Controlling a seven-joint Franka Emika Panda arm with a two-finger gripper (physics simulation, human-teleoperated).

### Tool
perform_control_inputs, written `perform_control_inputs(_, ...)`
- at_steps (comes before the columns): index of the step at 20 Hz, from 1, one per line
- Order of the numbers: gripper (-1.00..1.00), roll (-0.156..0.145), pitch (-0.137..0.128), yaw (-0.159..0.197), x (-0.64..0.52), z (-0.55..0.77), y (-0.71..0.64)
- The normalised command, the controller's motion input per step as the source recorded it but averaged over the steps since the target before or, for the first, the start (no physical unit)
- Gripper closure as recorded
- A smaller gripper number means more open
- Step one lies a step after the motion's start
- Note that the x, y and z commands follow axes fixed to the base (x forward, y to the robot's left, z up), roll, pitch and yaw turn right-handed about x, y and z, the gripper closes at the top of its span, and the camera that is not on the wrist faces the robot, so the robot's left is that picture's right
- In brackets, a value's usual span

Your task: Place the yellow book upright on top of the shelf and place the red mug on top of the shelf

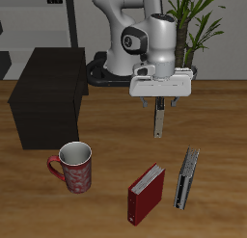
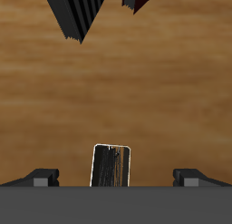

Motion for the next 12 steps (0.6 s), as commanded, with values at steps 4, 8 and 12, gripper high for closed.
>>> perform_control_inputs(4,-1.00,-0.002,0.037,0.000,0.02,-0.21,0.00)
perform_control_inputs(8,-1.00,0.010,0.069,-0.013,0.03,-0.29,0.02)
perform_control_inputs(12,-1.00,-0.006,0.013,-0.011,-0.04,-0.13,-0.01)
